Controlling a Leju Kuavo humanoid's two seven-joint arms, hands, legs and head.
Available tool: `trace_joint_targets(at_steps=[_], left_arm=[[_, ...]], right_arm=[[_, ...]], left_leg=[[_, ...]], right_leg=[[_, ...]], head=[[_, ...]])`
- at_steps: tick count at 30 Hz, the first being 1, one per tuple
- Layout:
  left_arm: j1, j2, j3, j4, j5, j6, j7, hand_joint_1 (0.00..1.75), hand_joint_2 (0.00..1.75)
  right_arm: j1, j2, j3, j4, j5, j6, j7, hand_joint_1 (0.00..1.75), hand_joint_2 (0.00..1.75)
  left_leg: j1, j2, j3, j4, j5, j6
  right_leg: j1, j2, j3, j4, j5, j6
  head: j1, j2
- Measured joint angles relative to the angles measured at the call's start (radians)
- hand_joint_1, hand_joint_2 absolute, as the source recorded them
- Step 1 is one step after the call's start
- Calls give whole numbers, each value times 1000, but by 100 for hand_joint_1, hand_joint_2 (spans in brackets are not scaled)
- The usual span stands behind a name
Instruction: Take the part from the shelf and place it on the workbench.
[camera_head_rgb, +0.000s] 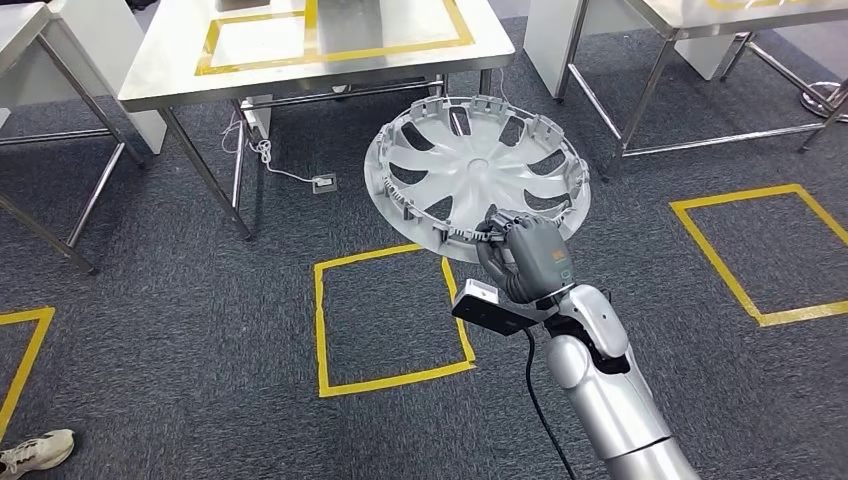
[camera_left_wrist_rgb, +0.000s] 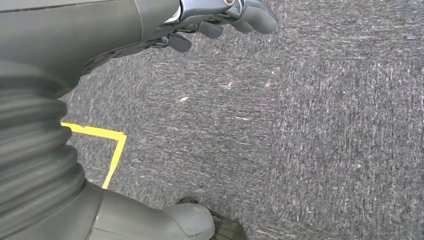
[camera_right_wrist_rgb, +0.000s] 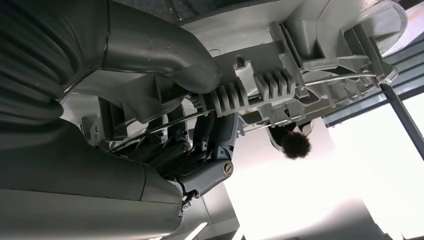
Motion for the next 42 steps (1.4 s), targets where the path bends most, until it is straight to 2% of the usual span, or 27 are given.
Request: trace_joint_targets(at_steps=[1,3,4,5,6,8,9,11,14,15,17,19,20,21,23,24,25,27,30,31,33,35,36,37,39,40,42], left_arm=[[-1,0,0,0,0,0,1,0,175],[-3,1,0,0,0,0,3,0,175],[-3,1,0,0,0,0,3,0,175],[-2,1,0,0,0,0,3,0,175],[-2,1,0,0,1,-1,3,0,175],[-2,2,0,0,1,-1,3,0,175],[-2,2,0,0,1,-2,2,0,175],[-4,2,0,0,2,-3,2,0,175],[-4,3,0,0,3,-4,2,0,175],[-4,3,0,-1,3,-4,2,0,175],[-5,3,0,-1,3,-4,2,0,175],[-5,2,0,-1,3,-4,2,0,175],[-5,2,0,-1,3,-4,2,0,175],[-4,2,0,0,3,-5,2,0,175],[-4,2,0,0,3,-6,5,0,175],[-4,1,0,0,3,-6,6,0,175],[-4,0,0,0,3,-6,8,0,175],[-4,-1,0,1,3,-6,11,0,175],[-2,-2,0,0,6,-5,14,0,175],[-1,-2,0,0,7,-4,15,0,175],[0,-2,0,1,7,-3,14,0,175],[2,-2,0,1,7,-3,13,0,175],[3,-1,0,1,7,-3,12,0,175],[4,0,0,1,7,-3,12,0,175],[4,0,0,1,7,-3,12,0,175],[3,-2,0,1,7,-3,12,0,175],[3,-4,0,3,7,-4,12,0,175]], right_arm=[[0,0,0,0,0,-1,-1,175,175],[0,0,0,1,-1,-4,-2,175,175],[0,-1,0,2,0,-4,-3,175,175],[1,-1,0,3,0,-4,-4,175,175],[1,-1,0,4,0,-4,-4,175,175],[0,-1,0,6,0,-4,-4,175,175],[-2,-1,0,6,0,-5,-4,175,175],[-5,-1,0,6,-1,-6,-4,175,175],[-7,-1,0,6,-1,-7,-5,175,175],[-8,-1,0,6,-1,-6,-5,175,175],[-11,-2,0,7,-1,-7,-5,175,175],[-12,-2,0,9,-1,-7,-6,175,175],[-11,-2,0,10,-1,-6,-6,175,175],[-10,-2,0,12,-1,-6,-5,175,175],[-10,-3,0,15,0,-7,-5,175,175],[-12,-4,0,16,0,-7,-6,175,175],[-15,-4,0,16,0,-8,-7,175,175],[-19,-4,0,17,-1,-10,-10,175,175],[-21,-4,-1,17,-3,-10,-12,175,175],[-21,-4,-1,18,-3,-9,-12,175,175],[-23,-4,-1,20,-3,-10,-12,175,175],[-22,-3,-1,26,0,-16,-3,175,175],[-21,-3,-1,30,3,-21,4,175,175],[-19,-2,-2,32,4,-26,12,175,175],[-18,-2,-7,35,3,-35,24,175,175],[-19,-2,-11,35,2,-39,27,175,175],[-21,-1,-16,35,0,-45,28,175,175]], left_leg=[[-1,15,-24,47,-20,-1],[-4,33,-98,181,-68,0],[-4,34,-130,231,-77,1],[-5,34,-147,251,-69,4],[-6,35,-145,231,-42,7],[-9,40,-91,104,33,16],[-13,43,-62,43,55,20],[-19,46,-38,-10,58,31],[-20,40,-33,-16,52,53],[-19,39,-29,-19,51,61],[-20,36,-21,-22,46,73],[-25,33,-15,-21,39,82],[-27,31,-11,-21,35,84],[-30,28,-5,-21,30,85],[-34,22,10,-21,20,85],[-37,21,15,-21,15,83],[-38,20,17,-20,11,80],[-38,19,16,-20,7,70],[-38,22,16,-8,-6,53],[-38,25,5,20,-20,48],[-31,29,-59,135,-66,38],[-24,31,-130,245,-91,28],[-21,32,-144,254,-76,23],[-18,33,-139,225,-43,18],[-11,39,-85,90,38,7],[-9,39,-59,32,61,8],[-10,37,-38,-12,63,23]], right_leg=[[0,-4,3,-2,-1,-5],[4,-11,8,-2,-6,-13],[6,-14,11,-2,-9,-16],[7,-16,16,-2,-13,-17],[8,-18,22,-2,-18,-16],[8,-21,37,-2,-29,-9],[10,-22,41,-1,-35,-4],[14,-23,44,-4,-40,9],[12,-26,49,-9,-46,27],[11,-26,43,8,-55,31],[11,-24,-13,112,-99,34],[15,-22,-97,245,-138,34],[17,-21,-123,275,-133,32],[19,-21,-131,266,-107,28],[26,-18,-94,147,-17,13],[31,-17,-69,81,18,2],[35,-16,-49,31,38,-6],[42,-15,-34,-3,38,-16],[35,-16,-13,-24,35,-24],[29,-18,-5,-30,34,-28],[25,-20,7,-33,28,-33],[22,-20,17,-33,19,-31],[19,-21,24,-33,14,-27],[15,-21,32,-32,7,-21],[7,-20,47,-25,-9,-6],[6,-19,49,-21,-17,3],[9,-16,49,-17,-26,16]], head=[[-1,0],[-2,0],[-2,0],[-2,0],[-3,0],[-3,0],[-3,0],[-4,0],[-4,0],[-3,0],[-1,0],[0,0],[0,0],[0,0],[0,0],[-1,0],[-2,0],[-4,0],[-6,0],[-8,0],[-12,0],[-13,0],[-13,0],[-14,0],[-15,0],[-19,0],[-25,0]])
